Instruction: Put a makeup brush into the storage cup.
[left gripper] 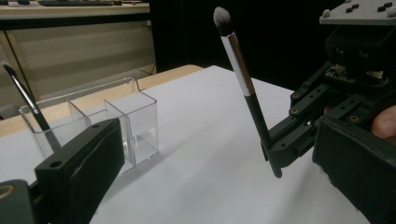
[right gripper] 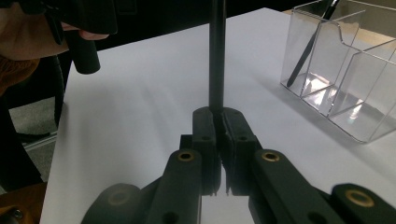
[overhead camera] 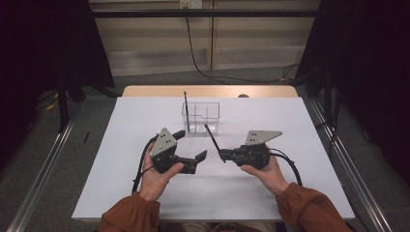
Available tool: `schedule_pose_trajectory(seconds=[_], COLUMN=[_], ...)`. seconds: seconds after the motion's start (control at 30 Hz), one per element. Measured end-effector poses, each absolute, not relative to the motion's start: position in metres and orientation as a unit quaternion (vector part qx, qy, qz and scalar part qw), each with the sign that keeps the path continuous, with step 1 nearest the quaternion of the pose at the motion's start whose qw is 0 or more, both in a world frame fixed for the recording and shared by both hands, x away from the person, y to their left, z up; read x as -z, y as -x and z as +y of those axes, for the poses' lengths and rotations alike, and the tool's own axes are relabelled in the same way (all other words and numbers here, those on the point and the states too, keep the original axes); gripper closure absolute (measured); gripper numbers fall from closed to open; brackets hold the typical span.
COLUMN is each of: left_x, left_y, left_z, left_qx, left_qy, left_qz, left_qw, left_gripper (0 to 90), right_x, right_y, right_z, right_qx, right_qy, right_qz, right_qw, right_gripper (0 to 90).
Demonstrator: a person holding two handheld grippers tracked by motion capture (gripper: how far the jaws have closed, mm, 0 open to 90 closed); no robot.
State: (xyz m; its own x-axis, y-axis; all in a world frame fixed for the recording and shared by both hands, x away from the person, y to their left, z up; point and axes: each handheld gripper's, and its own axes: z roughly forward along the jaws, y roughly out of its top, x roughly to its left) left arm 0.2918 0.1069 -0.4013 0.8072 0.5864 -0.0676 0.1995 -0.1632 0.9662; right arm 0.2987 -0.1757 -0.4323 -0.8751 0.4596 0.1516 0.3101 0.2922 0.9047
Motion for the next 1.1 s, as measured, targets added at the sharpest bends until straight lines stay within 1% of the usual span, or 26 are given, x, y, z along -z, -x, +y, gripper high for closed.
schedule_pose_trajectory(seconds=[0.37, 0.43, 0.6, 0.83, 1.03, 1.1], left_x=[0.398, 0.4, 0.402, 0.403, 0.405, 0.405], left_y=[-0.3, -0.302, -0.304, -0.304, -0.302, -0.302], left_z=[0.086, 0.083, 0.076, 0.073, 0.07, 0.07], left_qx=[-0.158, -0.15, -0.152, -0.152, -0.148, -0.146], left_qy=[-0.748, -0.749, -0.751, -0.747, -0.743, -0.742], left_qz=[0.255, 0.254, 0.25, 0.256, 0.253, 0.255], left_qw=[0.592, 0.593, 0.592, 0.595, 0.602, 0.603], left_gripper=[3.0, 3.1, 3.7, 7.5, 18.9, 25.9], right_x=[0.432, 0.432, 0.433, 0.435, 0.436, 0.437], right_y=[-0.297, -0.297, -0.296, -0.295, -0.295, -0.294], right_z=[-0.173, -0.173, -0.172, -0.17, -0.169, -0.168], right_qx=[-0.548, -0.548, -0.548, -0.548, -0.547, -0.548], right_qy=[-0.237, -0.237, -0.237, -0.236, -0.237, -0.237], right_qz=[0.799, 0.799, 0.799, 0.8, 0.801, 0.8], right_qw=[0.068, 0.067, 0.066, 0.063, 0.061, 0.061], right_gripper=[85.2, 85.3, 85.2, 85.2, 85.2, 85.2])
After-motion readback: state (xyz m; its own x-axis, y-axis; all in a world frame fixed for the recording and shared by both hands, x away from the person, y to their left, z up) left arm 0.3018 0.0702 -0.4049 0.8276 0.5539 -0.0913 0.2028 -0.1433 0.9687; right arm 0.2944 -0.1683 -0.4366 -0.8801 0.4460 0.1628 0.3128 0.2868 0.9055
